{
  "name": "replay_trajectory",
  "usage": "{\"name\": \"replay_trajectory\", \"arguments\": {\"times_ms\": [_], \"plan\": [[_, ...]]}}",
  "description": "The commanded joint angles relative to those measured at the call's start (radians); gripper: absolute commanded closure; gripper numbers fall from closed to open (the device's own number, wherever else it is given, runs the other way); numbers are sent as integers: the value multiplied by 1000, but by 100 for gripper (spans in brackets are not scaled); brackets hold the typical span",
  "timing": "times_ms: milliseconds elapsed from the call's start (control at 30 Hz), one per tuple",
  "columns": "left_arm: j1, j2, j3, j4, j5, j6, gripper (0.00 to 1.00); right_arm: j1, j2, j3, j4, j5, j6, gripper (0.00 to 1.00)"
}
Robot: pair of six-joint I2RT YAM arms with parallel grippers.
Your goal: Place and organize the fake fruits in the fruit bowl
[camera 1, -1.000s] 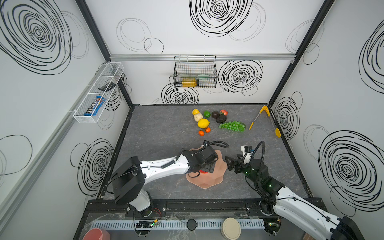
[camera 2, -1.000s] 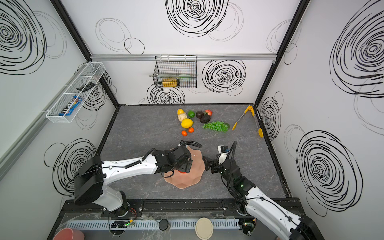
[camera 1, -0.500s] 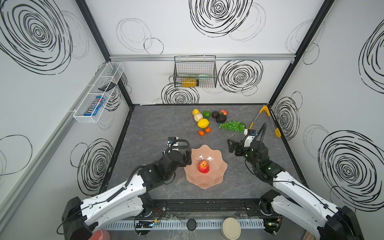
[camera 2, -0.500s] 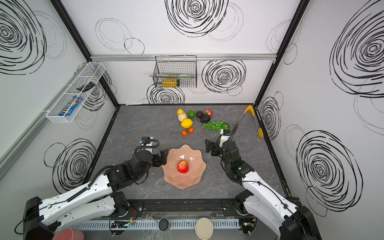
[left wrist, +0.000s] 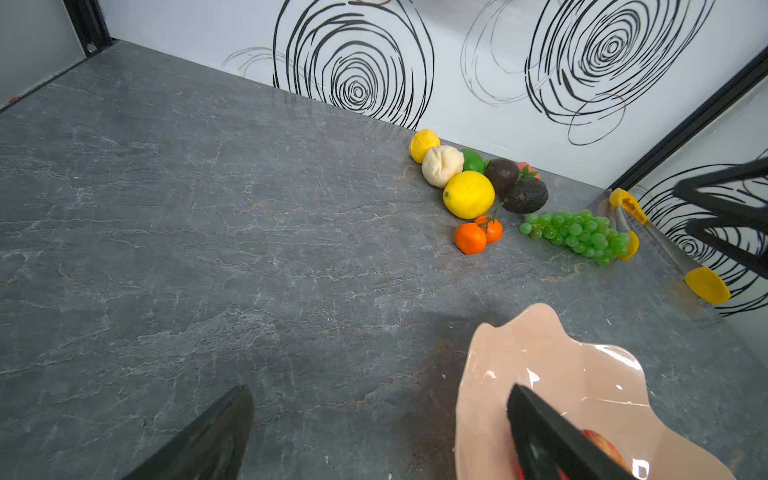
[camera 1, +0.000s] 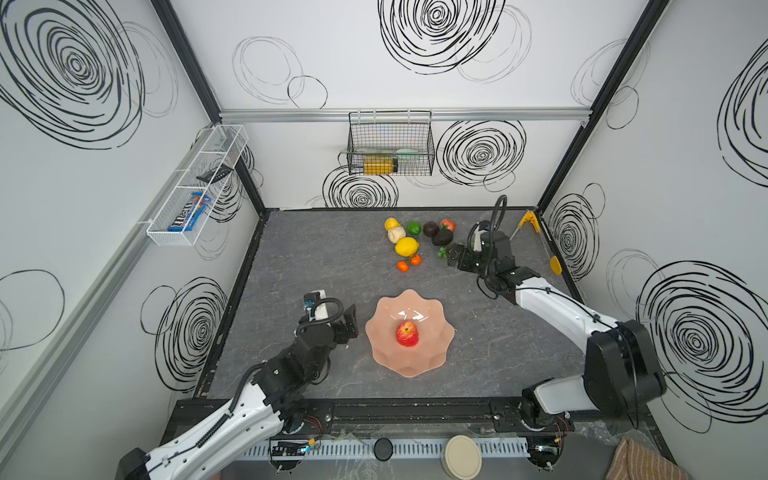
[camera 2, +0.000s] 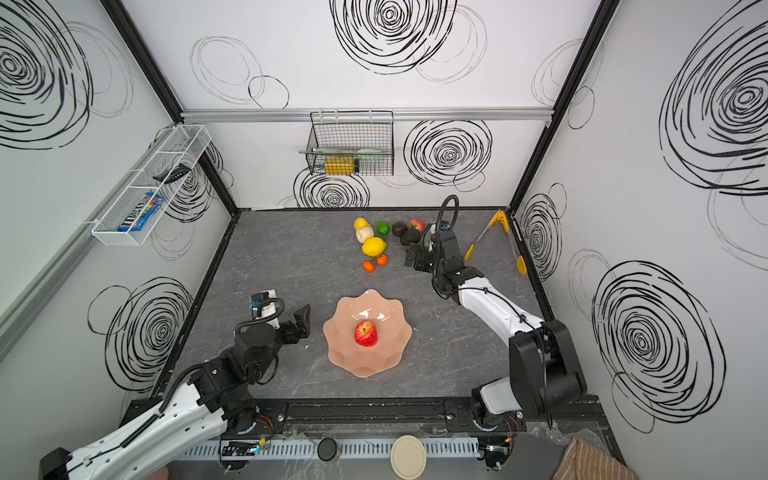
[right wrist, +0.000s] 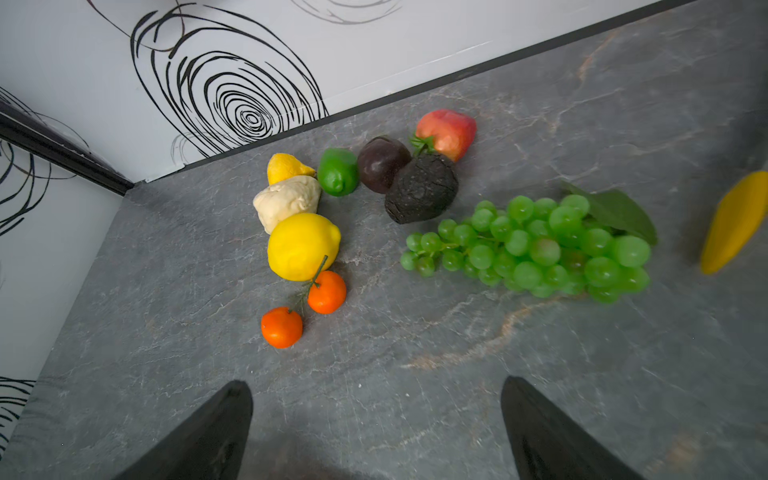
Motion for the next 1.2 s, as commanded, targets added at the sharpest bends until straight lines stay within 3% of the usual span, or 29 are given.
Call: {"name": "replay_trajectory", "arguments": {"times_ms": [0,300,467,767,1167], "plan": [[12,-69,-50,73,-20,64,4,17,103,119,-46,-50,-14,3],[50,-118,-73,97,17,76,4,106,463,485,-163,-95,-132,3],[61,-112,-64,73,6,60,4,148,591,657,-250,-45,-210,3],[97,-171,-80,60,25,45,4,162,692,754,-270,-18,-282,3],[124,-148,-88,83,55,43,4,169,798,863,-279,32,-348,3]]}}
